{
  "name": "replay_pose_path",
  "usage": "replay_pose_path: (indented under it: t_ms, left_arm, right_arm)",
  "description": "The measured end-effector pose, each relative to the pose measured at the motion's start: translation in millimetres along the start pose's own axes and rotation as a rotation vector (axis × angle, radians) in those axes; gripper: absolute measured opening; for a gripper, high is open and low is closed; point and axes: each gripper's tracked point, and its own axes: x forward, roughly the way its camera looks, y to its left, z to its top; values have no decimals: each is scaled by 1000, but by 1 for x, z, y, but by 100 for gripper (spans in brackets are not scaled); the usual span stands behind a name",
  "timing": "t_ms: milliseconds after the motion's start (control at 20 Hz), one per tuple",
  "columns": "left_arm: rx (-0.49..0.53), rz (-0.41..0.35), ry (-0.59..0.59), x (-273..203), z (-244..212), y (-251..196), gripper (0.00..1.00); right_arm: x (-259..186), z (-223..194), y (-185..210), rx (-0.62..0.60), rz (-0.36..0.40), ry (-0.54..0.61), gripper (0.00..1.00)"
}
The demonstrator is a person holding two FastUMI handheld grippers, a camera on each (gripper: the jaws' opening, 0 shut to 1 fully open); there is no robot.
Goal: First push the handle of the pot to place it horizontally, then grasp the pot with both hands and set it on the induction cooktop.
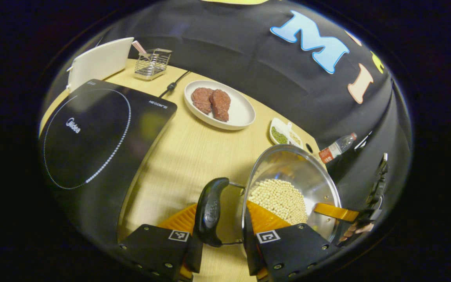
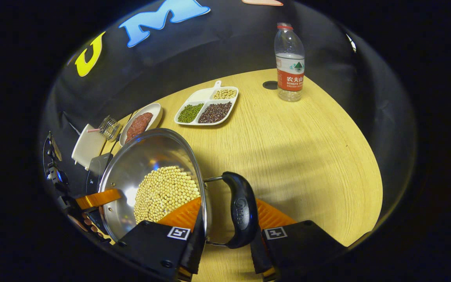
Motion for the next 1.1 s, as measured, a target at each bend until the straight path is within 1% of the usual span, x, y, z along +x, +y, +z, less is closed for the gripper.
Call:
replay_pose_path:
  t_ms: [50, 100, 150, 200, 250, 450, 500, 550, 600, 650, 700, 750, 800, 850, 900, 950, 1100]
  left_arm:
    - [3, 4, -7, -12, -1, -2, 47]
    - [8, 10, -17, -23, 1, -2, 43]
    - [17, 15, -28, -33, 3, 0, 43]
    - [18, 16, -41, -44, 6, 0, 46]
    - [20, 18, -50, -58, 7, 1, 47]
    - [35, 36, -85, -108, 18, 13, 46]
    - [36, 42, -92, -120, 20, 17, 51]
    - [38, 47, -100, -132, 23, 22, 51]
    - [40, 50, -104, -144, 25, 27, 46]
    - [39, 53, -111, -155, 26, 31, 42]
    - [38, 54, -120, -165, 30, 37, 46]
    - [36, 55, -130, -175, 32, 43, 47]
    - [32, 59, -146, -183, 36, 49, 43]
    - [29, 60, -163, -191, 42, 56, 43]
    - [23, 58, -173, -198, 46, 63, 46]
    - [12, 59, -177, -205, 49, 69, 47]
    - [-10, 61, -194, -220, 60, 95, 50]
  right_arm:
    - [-6, -3, 3, 0, 1, 3, 54]
    - [-13, -6, 7, -1, 3, 4, 51]
    - [-22, -8, 12, -2, 7, 1, 54]
    - [-30, -10, 18, -4, 13, -4, 54]
    - [-37, -11, 24, -2, 20, -7, 51]
    - [-68, -22, 55, 2, 48, -13, 51]
    - [-75, -26, 63, 3, 56, -15, 51]
    - [-80, -28, 71, 0, 65, -16, 51]
    - [-87, -31, 79, 0, 73, -20, 54]
    - [-92, -33, 90, -2, 80, -23, 54]
    - [-98, -36, 99, 0, 85, -22, 54]
    - [-100, -37, 107, -2, 91, -22, 51]
    - [-102, -38, 116, -9, 97, -19, 51]
    - [-106, -37, 127, -15, 104, -24, 51]
    - [-111, -36, 138, -23, 111, -32, 51]
    - [-114, -33, 149, -32, 118, -43, 54]
    - [-114, -30, 181, -47, 138, -69, 54]
